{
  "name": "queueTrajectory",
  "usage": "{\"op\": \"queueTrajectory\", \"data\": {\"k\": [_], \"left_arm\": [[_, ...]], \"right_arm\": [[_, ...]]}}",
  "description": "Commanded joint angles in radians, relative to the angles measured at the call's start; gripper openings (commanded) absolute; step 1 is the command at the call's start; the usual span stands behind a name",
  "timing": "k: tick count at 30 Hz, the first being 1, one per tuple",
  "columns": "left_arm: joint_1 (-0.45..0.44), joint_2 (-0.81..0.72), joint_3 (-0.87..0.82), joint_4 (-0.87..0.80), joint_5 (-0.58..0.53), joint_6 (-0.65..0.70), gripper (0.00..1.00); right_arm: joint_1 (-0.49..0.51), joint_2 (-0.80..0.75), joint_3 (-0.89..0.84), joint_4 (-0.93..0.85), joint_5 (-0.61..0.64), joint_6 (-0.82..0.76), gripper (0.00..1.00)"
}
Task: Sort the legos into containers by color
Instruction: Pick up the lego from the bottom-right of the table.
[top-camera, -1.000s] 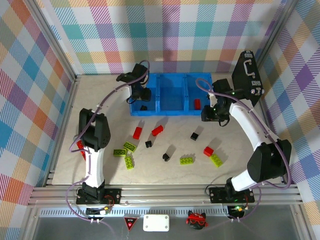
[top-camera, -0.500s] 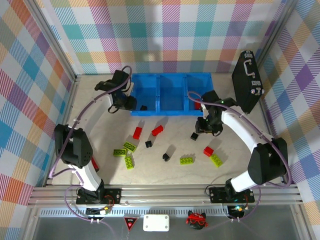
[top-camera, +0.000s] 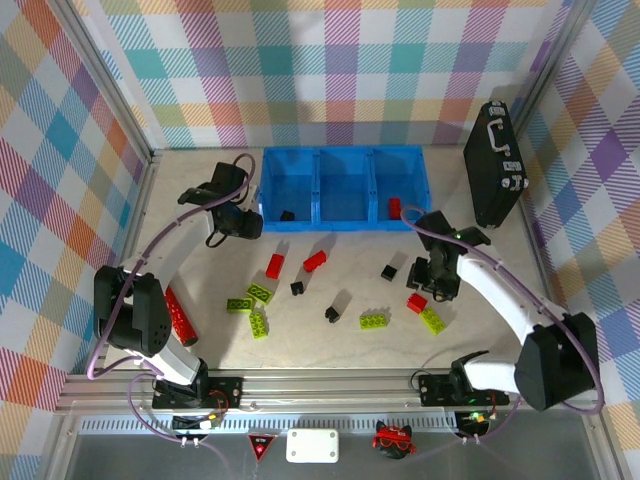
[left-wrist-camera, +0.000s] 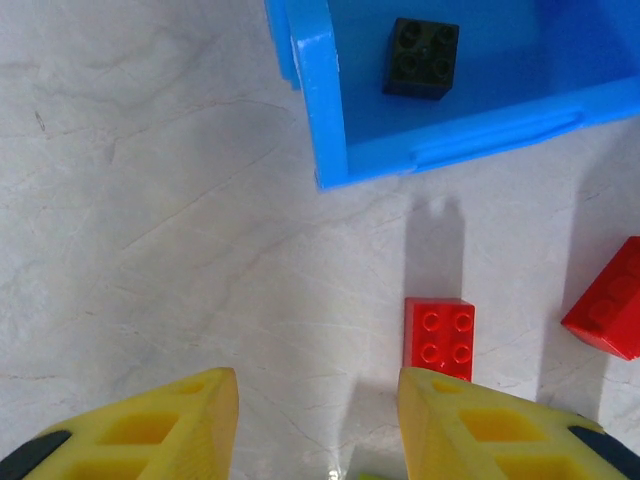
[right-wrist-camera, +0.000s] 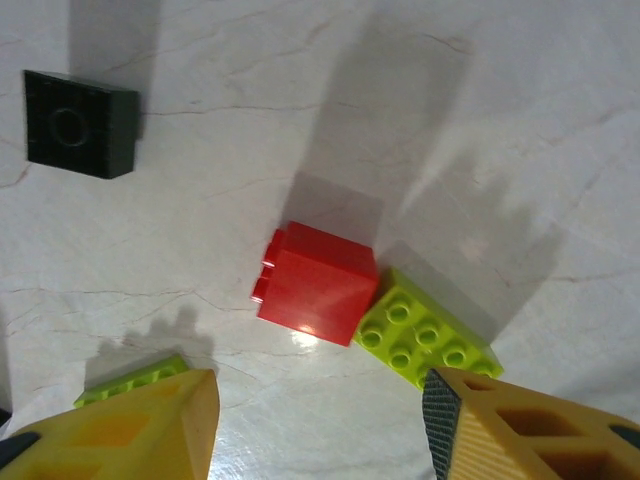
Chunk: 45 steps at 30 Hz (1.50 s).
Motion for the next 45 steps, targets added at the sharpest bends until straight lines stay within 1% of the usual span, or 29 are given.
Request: {"op": "queueTrajectory", "data": {"k": [1,3,5,11,17,25,33,37,45], "left_arm": [[0.008,-0.028,-0.006,0.034,-0.012,0.024,0.46],[0.008,-0.024,-0.003,0.028,-0.010,0.024,0.46],[0.008,-0.026,-0.002,0.026,-0.009,0.024,0.46],[0.014,-0.029,-0.002,0.026,-0.011,0.025,0.46],[0.021,-0.031,-0.002,0.026,-0.010,0.024,0.46],[0.022,-0.020,0.000,0.023,-0.015,0.026,0.46],[0.024,-0.014,0.001,0.022,-0.010,0.024,0.46],[0.024,-0.015,0.001,0.021,-0.011,0.024,0.45],[0.025,-0.013,0.001,0.019,-0.008,0.026,0.46]], "right_arm": [[0.001,-0.060,-0.051,-0.042,0.052,0.163,0.61],[0.001,-0.079,-0.088,-0.057,0.071,0.226,0.66],[0.001,-0.093,-0.128,-0.053,0.066,0.258,0.67],[0.001,-0.124,-0.223,-0.030,0.025,0.312,0.73],[0.003,-0.100,-0.271,0.012,0.000,0.302,0.76],[0.002,-0.056,-0.295,0.109,-0.068,0.263,0.81],[0.002,-0.050,-0.302,0.121,-0.040,0.259,0.88],[0.002,-0.043,-0.305,0.132,-0.032,0.275,0.89],[0.002,-0.050,-0.316,0.132,-0.008,0.358,0.84]]}}
